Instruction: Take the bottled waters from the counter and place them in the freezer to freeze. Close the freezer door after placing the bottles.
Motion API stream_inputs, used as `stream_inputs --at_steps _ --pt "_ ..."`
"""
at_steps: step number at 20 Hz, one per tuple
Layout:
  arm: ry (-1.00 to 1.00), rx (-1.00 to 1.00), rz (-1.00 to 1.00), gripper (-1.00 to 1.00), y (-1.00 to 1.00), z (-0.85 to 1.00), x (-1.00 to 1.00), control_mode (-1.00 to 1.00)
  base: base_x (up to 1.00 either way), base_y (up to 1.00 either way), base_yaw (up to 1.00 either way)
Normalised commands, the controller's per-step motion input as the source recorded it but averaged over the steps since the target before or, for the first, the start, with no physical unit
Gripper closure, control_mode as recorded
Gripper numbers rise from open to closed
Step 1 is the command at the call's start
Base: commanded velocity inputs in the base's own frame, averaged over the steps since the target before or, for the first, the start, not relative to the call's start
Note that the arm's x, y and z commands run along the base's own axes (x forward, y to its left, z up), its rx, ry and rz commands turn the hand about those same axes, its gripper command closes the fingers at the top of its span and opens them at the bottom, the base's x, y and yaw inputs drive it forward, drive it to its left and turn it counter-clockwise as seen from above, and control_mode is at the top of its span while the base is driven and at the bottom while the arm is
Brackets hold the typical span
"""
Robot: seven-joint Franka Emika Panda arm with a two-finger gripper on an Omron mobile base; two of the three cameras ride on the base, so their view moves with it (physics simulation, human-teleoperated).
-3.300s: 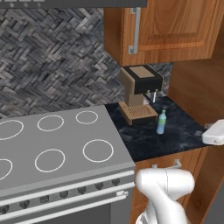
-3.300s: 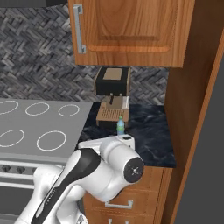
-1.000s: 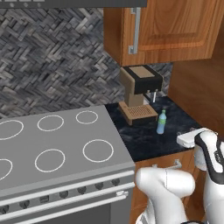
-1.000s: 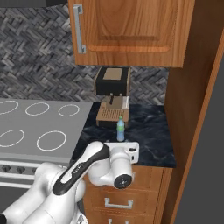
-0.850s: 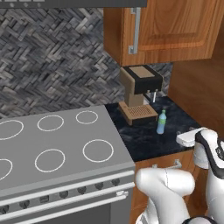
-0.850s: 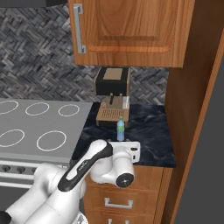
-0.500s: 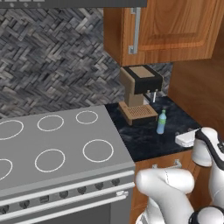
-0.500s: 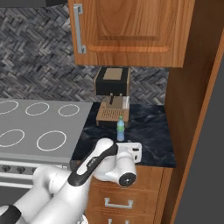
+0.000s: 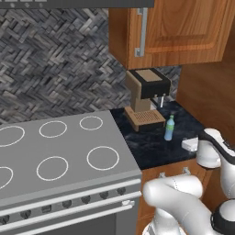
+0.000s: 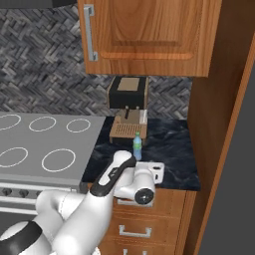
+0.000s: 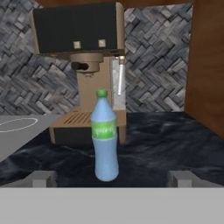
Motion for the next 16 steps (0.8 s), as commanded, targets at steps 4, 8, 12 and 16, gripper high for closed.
stream_inputs --at_steps 4,8,12,16 --pt "0.02 0.00 -0.09 -1.00 -0.05 -0.01 0.14 -1.00 0.00 0.00 0.00" --pt "0.00 0.00 0.00 -1.00 0.00 0.00 0.00 -1.00 0.00 0.00 0.00" --pt "0.00 -0.01 0.00 -1.00 0.16 0.00 0.00 -1.00 0.00 0.00 0.00" --pt "0.00 -0.01 0.05 -1.00 0.00 0.00 0.02 -1.00 0.00 0.00 0.00"
